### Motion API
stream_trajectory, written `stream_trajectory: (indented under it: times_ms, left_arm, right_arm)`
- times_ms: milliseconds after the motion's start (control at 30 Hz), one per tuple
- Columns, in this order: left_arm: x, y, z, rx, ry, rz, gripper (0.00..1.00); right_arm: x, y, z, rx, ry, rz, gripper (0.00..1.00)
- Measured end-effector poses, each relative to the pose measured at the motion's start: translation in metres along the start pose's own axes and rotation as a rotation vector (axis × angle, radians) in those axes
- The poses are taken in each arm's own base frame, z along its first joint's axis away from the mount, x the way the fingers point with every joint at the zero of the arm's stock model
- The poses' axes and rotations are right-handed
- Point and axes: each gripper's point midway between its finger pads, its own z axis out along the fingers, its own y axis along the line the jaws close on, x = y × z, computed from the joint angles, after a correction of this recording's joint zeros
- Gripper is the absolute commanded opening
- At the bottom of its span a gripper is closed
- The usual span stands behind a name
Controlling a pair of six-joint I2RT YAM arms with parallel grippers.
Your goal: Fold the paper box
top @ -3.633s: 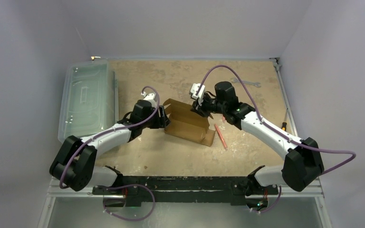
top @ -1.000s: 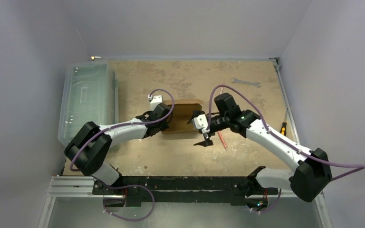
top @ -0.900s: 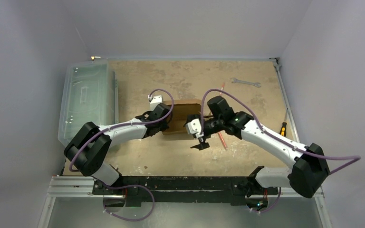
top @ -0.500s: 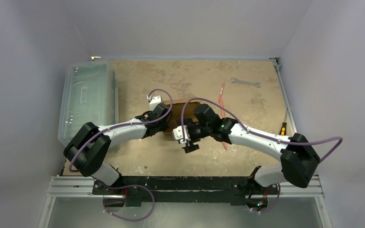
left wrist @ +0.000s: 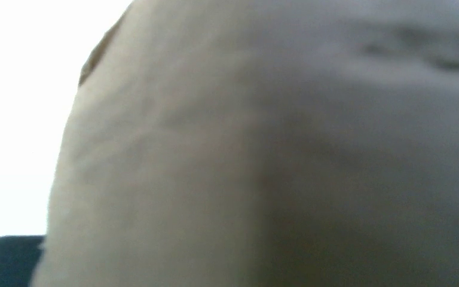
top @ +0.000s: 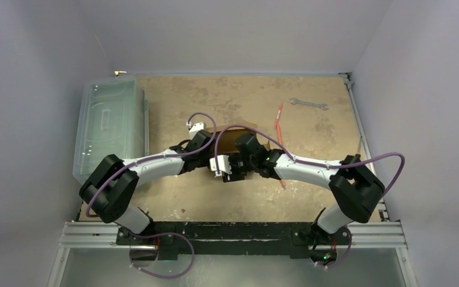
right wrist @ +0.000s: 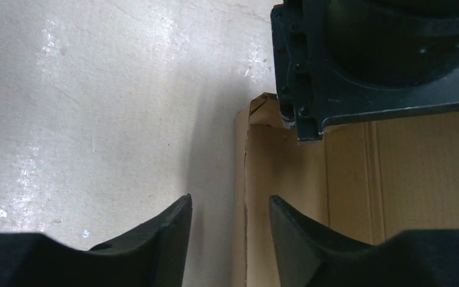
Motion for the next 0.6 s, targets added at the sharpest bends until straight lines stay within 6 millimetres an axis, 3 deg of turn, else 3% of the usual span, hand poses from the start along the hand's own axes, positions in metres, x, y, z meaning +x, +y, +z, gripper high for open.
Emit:
stream_trajectory:
  times_ms: [100,333,600]
  left_arm:
    - [0.004,-0.002,-0.001,0.013,0.019,0.0,0.26]
    - [0.005,-0.005,-0.005,0.036,0.032,0.001,0.38]
    - [-0.018,-0.009,-0.037,0.099,-0.051,0.012,0.6]
  right_arm:
    - [0.006,0.002,0.005,-0.003,0.024,0.004,0.45]
    - [0.012,0.004,0.01,-0.004,0.045,0.005,0.34]
    - [0.011,0.003,0.01,0.0,0.041,0.008,0.25]
